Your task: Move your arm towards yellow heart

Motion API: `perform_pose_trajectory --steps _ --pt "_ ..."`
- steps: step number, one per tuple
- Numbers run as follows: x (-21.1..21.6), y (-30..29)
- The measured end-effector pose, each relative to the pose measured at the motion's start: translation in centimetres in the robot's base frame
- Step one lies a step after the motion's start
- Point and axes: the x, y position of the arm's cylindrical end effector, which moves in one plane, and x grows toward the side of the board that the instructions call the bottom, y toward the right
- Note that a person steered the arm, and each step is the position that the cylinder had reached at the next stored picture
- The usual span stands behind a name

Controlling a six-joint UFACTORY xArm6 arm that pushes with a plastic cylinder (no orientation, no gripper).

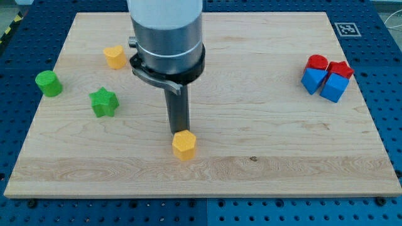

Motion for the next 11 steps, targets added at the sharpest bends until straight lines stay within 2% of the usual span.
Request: perform_pose_trajectory --steps 4,8,11 --pt "1.9 0.7" --pt "-13.9 -2.8" --pt "-25.7 -11.9"
